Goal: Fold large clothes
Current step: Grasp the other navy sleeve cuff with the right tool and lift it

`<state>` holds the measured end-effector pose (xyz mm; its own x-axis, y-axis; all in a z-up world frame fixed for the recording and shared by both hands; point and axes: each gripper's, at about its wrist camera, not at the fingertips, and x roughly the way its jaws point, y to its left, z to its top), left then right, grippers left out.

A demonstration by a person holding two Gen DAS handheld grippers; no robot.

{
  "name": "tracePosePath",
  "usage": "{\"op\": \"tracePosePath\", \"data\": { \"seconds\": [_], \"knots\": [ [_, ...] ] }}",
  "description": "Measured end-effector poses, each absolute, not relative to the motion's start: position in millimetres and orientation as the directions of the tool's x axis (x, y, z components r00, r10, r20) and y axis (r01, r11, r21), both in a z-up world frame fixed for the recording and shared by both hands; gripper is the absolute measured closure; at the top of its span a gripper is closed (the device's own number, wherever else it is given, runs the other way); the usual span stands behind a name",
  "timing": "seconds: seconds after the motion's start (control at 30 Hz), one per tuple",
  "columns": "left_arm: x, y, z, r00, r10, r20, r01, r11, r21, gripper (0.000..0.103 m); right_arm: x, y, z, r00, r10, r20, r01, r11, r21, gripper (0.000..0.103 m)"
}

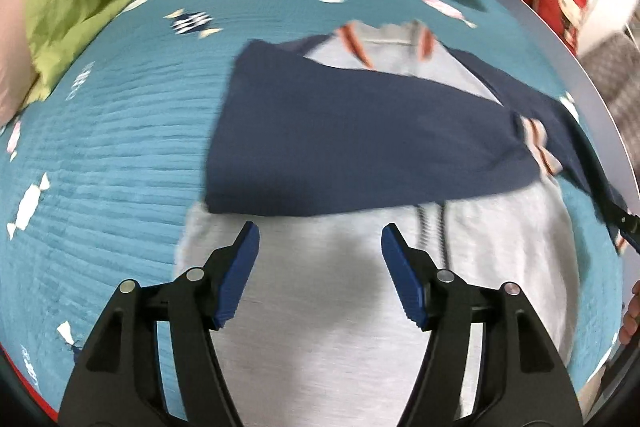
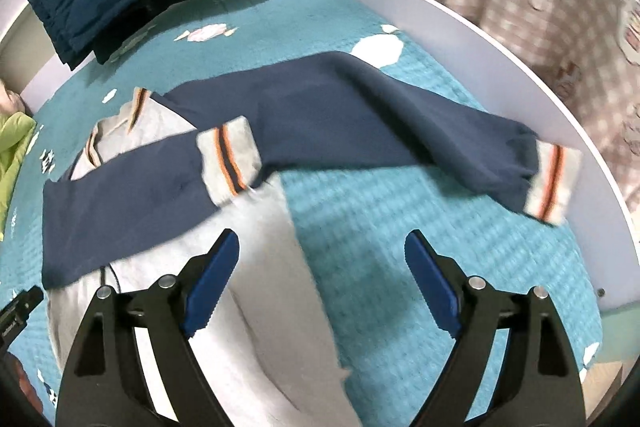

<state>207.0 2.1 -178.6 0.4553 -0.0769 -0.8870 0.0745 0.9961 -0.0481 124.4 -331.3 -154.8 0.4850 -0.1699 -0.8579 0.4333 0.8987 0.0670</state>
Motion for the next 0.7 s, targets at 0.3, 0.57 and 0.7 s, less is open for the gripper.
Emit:
{"op": "tracePosePath", "data": {
  "seconds": [0.3, 0.57, 0.7],
  "knots": [
    [217, -94, -179, 0.412, -0.196, -0.890, 0.258, 0.962, -0.092, 0.055, 80, -408, -158, 0.436, -0.261, -0.862, 0.581, 0.813, 0.047, 0.021],
    [260, -179, -180, 0.368, -0.264, -0.892, 0.352, 0.927, -0.129, 0.086, 51, -498, -170, 0.408, -0.241, -0.881, 0.701, 0.701, 0.133, 0.022],
    [282, -208, -184, 0.363, -0.276, -0.890, 0.372, 0.919, -0.133, 0.091, 51, -522, -181, 0.391, -0.242, -0.888, 0.734, 0.663, 0.143, 0.032]
  ]
}}
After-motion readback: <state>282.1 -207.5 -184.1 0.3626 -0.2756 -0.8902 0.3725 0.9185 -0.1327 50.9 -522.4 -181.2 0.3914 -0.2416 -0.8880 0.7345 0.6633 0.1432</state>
